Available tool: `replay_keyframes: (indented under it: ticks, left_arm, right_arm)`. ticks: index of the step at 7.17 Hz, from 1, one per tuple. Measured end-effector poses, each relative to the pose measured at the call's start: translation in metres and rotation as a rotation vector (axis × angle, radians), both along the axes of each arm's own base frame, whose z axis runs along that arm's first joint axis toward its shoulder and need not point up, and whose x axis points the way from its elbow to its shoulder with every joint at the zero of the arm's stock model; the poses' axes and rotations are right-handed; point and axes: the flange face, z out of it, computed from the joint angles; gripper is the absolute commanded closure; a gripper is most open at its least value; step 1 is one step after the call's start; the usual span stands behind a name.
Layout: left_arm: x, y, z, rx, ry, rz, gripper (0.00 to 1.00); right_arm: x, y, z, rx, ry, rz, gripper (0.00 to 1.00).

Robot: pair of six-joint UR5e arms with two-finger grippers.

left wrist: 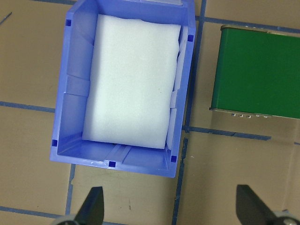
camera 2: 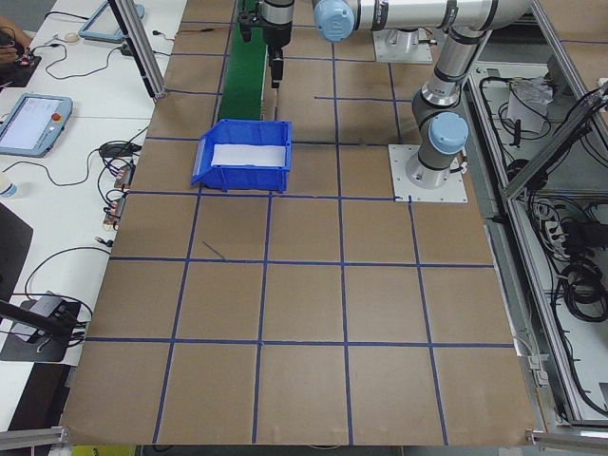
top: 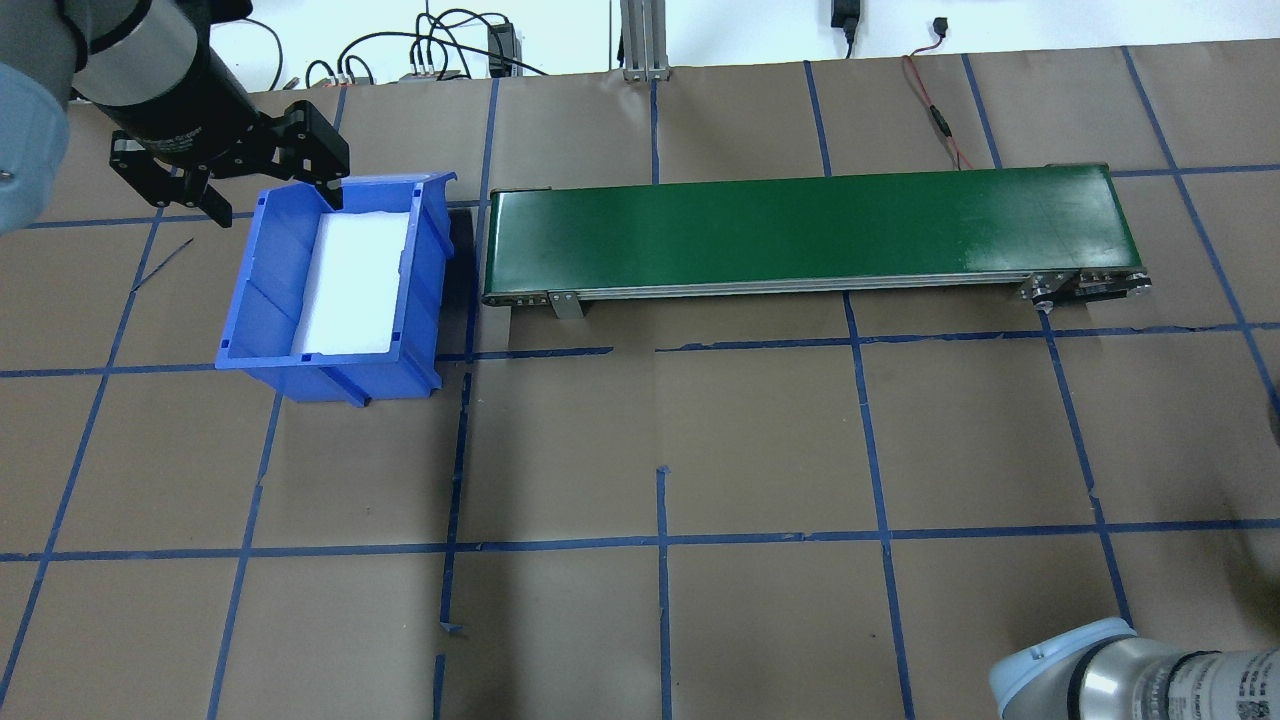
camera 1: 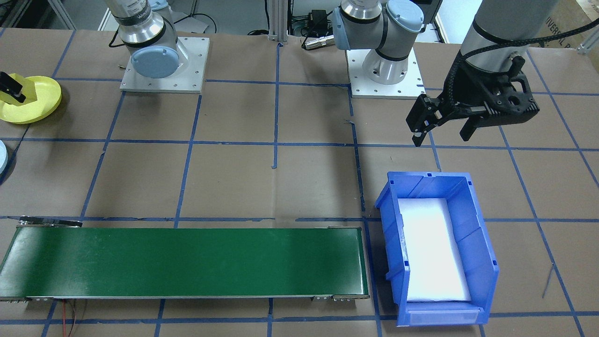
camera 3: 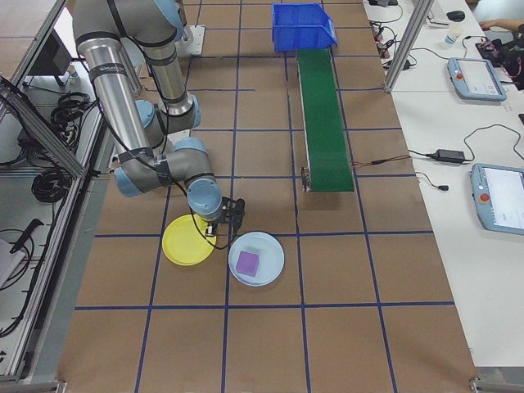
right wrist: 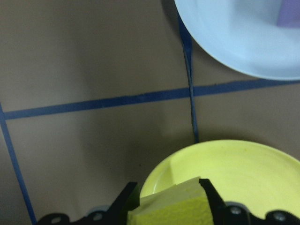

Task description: Move block left to right into plate

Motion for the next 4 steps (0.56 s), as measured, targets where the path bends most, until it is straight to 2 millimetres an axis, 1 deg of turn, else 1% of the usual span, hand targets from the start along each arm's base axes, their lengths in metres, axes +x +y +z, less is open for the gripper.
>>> replay_keyframes:
  ticks: [1, 2, 4]
  left_arm:
    - [0.000, 0.000, -0.001, 0.001, 0.002, 0.000, 0.00]
    - [-0.001, 0.000, -0.001, 0.001, 0.005, -0.001, 0.00]
    - [-0.001, 0.000, -0.001, 0.001, 0.008, -0.001, 0.00]
  right_arm:
    - [-0.009, 0.018, -0.005, 0.001, -0.001, -0.013, 0.34]
    - [-0.014, 0.026, -0.007, 0.000, 0.001, -0.020, 0.00]
    - [-0.017, 0.030, -0.006, -0.002, 0.001, -0.024, 0.00]
